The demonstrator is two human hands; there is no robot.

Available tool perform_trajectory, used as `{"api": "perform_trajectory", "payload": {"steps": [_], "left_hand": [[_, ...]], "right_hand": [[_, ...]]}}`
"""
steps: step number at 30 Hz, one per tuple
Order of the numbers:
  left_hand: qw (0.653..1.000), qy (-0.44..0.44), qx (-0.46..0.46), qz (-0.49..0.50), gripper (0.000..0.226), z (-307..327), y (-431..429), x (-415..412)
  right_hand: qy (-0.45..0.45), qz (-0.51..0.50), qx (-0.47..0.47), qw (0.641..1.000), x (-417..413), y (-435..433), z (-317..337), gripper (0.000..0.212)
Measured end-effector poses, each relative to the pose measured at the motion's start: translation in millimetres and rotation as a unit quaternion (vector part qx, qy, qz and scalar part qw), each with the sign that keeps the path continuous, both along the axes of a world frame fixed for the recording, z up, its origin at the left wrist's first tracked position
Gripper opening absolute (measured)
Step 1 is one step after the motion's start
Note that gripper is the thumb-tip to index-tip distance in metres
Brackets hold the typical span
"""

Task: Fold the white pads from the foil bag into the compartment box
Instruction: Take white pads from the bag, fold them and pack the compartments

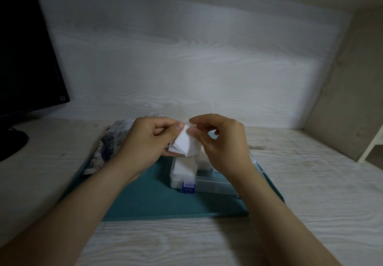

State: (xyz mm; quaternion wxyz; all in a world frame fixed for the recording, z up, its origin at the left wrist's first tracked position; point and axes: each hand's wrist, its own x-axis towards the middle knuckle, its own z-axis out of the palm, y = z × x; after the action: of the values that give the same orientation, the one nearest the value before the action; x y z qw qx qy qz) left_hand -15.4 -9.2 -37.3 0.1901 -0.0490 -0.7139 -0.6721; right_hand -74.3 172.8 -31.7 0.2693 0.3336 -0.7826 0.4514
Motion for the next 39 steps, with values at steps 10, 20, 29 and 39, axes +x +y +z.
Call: {"api": "perform_trajectory", "payload": {"steps": [10, 20, 29, 39], "left_hand": [[0.999, 0.008, -0.031, 0.018, 0.014, 0.2, -0.2, 0.5], [0.999, 0.0, -0.035, 0.012, 0.015, 1.0, -0.9, 0.8], [0.998, -0.051, 0.019, -0.02, 0.018, 4.2, -1.6, 0.3], [0.997, -0.036, -0.065, -0.027, 0.022, 3.1, -3.2, 3.1]], "right_hand": [[0.02, 0.016, 0.038, 0.999, -2.2, -0.8, -2.6, 0.027], [0.012, 0.011, 0.045, 0.999, -3.1, 0.6, -0.5, 0.015], [0.034, 0.018, 0.023, 0.999, -3.6, 2.3, -1.5, 0.009], [0.099, 0.035, 0.062, 0.993, -1.7, -0.6, -1.9, 0.011]]}}
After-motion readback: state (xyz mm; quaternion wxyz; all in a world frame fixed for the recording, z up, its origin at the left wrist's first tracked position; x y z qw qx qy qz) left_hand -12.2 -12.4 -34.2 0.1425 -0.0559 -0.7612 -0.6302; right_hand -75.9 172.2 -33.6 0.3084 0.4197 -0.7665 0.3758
